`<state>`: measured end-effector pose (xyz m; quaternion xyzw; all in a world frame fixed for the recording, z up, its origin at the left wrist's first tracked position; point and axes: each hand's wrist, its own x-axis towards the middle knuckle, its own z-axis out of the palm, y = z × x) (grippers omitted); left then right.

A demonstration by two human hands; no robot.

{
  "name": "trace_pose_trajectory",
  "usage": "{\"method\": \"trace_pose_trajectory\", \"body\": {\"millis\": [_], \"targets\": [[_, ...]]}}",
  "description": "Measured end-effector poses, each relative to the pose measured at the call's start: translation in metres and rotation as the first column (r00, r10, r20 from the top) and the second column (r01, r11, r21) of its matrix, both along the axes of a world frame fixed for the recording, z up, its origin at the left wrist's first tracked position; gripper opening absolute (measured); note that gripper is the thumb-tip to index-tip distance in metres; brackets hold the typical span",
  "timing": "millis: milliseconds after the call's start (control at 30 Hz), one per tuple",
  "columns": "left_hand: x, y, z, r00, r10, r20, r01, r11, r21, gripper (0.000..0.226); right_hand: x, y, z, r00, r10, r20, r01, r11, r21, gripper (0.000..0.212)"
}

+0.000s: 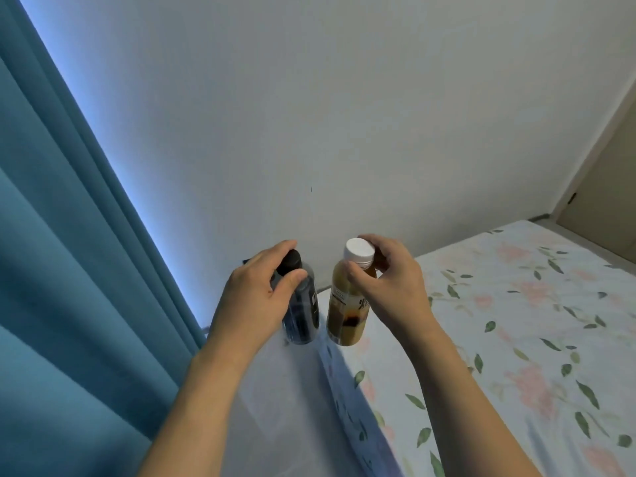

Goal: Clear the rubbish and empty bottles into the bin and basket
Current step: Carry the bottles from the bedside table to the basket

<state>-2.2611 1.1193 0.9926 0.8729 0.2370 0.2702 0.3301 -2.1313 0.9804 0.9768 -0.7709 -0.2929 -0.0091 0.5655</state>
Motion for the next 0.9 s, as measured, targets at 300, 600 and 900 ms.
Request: {"method": "trace_pose_trajectory", "body": {"millis": [300,600,900], "targets": [[0.042,0.099,-0.004,0.99,0.136,-0.046,-0.139,0.987,-0.074,0.04,0.064,0.114,-0.009,0.991,0.126,-0.048,-0.126,0.992,-0.003,0.036],[0.108,0.25,-0.002,0.992,0.123,-0.014,-0.123,0.989,-0.077,0.038,0.125,0.263,-0.018,0.991,0.134,-0.027,-0.136,0.989,-0.053,0.031],[0.196,0.361,-0.011,0.999,0.018,-0.05,-0.021,0.997,-0.075,0.04,0.206,0.355,-0.013,1.0,0.016,-0.02,-0.017,0.999,-0.048,0.029]]}}
